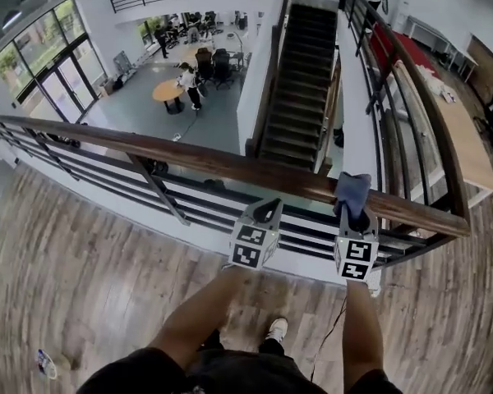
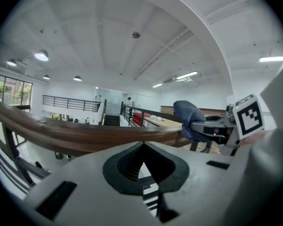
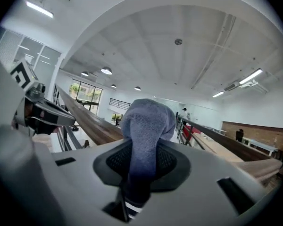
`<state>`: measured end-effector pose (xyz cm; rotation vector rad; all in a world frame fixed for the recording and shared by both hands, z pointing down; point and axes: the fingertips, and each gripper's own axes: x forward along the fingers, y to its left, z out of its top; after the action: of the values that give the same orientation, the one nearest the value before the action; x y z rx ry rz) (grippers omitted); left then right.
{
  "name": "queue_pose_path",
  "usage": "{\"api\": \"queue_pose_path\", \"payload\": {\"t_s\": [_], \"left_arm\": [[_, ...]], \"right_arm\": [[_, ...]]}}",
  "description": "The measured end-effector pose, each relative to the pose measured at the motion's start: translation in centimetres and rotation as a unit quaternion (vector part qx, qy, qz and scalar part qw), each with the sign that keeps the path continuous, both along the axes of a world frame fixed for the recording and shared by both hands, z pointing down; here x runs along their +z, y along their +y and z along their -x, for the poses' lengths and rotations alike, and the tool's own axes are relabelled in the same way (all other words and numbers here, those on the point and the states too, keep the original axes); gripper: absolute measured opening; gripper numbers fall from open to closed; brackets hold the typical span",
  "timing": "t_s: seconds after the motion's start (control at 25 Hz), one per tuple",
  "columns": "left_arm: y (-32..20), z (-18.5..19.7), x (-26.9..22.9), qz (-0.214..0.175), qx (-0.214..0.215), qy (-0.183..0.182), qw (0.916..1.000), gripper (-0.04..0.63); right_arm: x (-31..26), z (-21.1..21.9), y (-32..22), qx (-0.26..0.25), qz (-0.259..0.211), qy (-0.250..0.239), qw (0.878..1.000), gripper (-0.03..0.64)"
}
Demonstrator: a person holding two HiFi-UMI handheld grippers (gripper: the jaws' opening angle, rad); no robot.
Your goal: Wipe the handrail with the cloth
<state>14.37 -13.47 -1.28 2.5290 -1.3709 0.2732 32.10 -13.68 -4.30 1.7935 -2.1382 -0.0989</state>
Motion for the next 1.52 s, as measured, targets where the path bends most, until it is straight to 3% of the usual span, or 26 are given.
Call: {"api": "queue_pose_path", "payload": {"t_s": [0.24,0.4,0.6,0.76,1.04,1.52], "left_arm": [[-1.1,15.5,3.7,0.023,-0.074,0.013,0.9969,0.002],[-1.5,25.7,6.1,0.025,-0.124,-0.004,0.992,0.002],[-2.3,37.8,8.6,0.03,-0.168,-0.019,0.9851,0.003],[-2.8,45.1,9.6,0.039,-0.188,-0.011,0.9813,0.002],[-5.8,54.1,13.4,0.019,-0.216,-0.061,0.9743,0.002],[-8.5,60.2,18.3,0.057,-0.226,-0.05,0.9712,0.002]], "right_arm": [[6.0,18.7,-1.3,-0.073,0.04,-0.055,0.995,0.089],[10.0,30.5,-2.0,-0.121,0.081,-0.074,0.987,0.089],[13.3,42.9,-4.8,-0.152,0.113,-0.097,0.977,0.089],[15.1,50.7,-7.2,-0.158,0.132,-0.099,0.974,0.089],[19.4,60.4,-11.8,-0.168,0.147,-0.072,0.972,0.089],[25.2,69.8,-18.6,-0.143,0.223,-0.091,0.96,0.089]]}}
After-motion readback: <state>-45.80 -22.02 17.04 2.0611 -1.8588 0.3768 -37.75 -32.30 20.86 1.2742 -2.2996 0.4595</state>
